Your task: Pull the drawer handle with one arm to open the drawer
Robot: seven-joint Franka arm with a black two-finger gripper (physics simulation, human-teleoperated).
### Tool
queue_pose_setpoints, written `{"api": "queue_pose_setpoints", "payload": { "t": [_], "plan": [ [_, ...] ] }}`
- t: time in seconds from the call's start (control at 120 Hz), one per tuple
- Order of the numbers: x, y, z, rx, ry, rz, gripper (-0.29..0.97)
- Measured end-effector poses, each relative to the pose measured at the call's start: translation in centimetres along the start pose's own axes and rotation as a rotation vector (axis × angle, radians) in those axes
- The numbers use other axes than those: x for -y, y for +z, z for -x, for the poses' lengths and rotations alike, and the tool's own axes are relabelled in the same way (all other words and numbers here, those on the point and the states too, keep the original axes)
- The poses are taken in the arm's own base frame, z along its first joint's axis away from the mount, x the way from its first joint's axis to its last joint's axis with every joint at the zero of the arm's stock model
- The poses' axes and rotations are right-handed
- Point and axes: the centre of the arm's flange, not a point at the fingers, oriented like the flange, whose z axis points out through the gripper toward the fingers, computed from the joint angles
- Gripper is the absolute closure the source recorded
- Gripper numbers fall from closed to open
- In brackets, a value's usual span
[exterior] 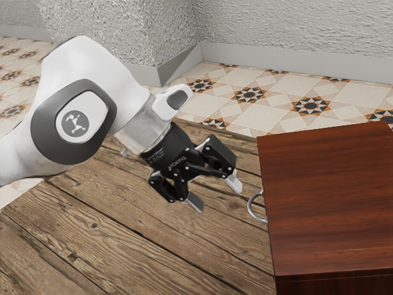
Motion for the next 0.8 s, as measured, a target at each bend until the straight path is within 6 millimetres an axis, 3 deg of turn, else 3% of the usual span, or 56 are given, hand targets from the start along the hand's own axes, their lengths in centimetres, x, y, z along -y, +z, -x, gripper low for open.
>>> {"api": "queue_pose_setpoints", "payload": {
  "t": [0.275, 0.8],
  "plan": [
    [0.8, 1.5, -1.7, -0.002, 0.052, -0.009, 0.09],
    [1.6, 3.9, -1.2, 0.019, 0.129, -0.028, 0.23]
  ]
}}
